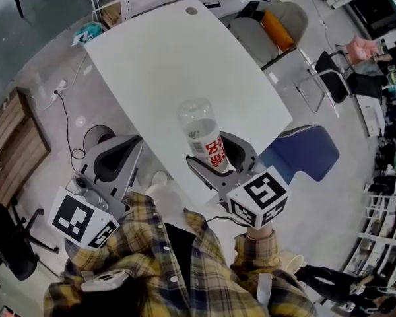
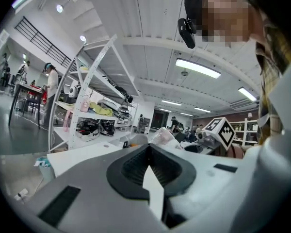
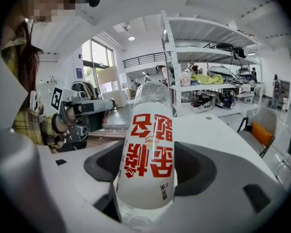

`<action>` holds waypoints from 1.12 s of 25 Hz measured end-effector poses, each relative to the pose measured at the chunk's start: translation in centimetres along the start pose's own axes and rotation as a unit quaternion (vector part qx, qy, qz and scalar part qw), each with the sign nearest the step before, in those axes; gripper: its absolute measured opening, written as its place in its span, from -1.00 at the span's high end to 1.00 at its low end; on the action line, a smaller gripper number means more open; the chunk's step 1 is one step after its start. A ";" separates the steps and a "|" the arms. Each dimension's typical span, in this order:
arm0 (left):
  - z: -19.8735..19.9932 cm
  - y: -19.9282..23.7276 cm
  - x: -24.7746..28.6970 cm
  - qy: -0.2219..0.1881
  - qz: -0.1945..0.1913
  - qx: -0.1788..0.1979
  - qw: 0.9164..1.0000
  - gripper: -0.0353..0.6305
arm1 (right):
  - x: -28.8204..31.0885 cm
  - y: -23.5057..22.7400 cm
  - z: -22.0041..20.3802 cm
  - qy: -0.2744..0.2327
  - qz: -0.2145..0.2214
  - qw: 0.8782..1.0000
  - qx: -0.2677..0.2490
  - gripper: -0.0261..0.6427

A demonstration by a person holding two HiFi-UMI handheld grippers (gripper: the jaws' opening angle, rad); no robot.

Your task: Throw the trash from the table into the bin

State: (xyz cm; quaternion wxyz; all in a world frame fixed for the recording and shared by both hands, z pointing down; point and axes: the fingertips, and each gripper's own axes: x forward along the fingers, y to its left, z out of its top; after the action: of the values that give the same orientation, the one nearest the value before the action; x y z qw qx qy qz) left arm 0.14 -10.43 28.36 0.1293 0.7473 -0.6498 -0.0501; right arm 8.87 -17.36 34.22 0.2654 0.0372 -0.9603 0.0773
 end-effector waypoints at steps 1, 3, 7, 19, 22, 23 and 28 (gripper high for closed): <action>-0.1 0.8 -0.8 -0.001 0.014 -0.002 1.000 0.87 | 0.7 0.7 0.3 -0.004 0.008 1.000 -0.002 0.02; -0.2 2.6 -2.7 -0.007 0.044 -0.007 0.999 0.87 | 2.5 2.2 0.8 -0.008 0.025 1.000 -0.007 0.01; 0.2 6.4 -7.0 -0.016 0.095 -0.014 0.995 0.87 | 6.3 5.5 2.7 -0.010 0.058 0.998 -0.016 0.02; -1.0 15.4 -18.4 -0.018 0.170 -0.027 0.985 0.87 | 18.0 14.8 4.1 0.013 0.106 0.992 -0.062 0.01; -0.9 18.4 -20.4 -0.004 0.162 -0.028 0.986 0.87 | 21.5 16.0 4.5 0.028 0.093 0.992 -0.074 0.02; -0.9 19.1 -20.8 0.000 0.159 -0.028 0.987 0.87 | 22.4 16.2 4.3 0.033 0.088 0.993 -0.076 0.02; -2.0 22.9 -22.4 0.020 0.134 -0.029 0.990 0.87 | 27.3 16.9 2.8 0.057 0.064 0.993 -0.076 0.02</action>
State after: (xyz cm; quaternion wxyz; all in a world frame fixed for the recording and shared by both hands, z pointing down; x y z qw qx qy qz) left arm -24.68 9.12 34.07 0.1693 0.6506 -0.7394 -0.0365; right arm -17.82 -2.00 43.74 0.3164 -0.0492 -0.9471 0.0232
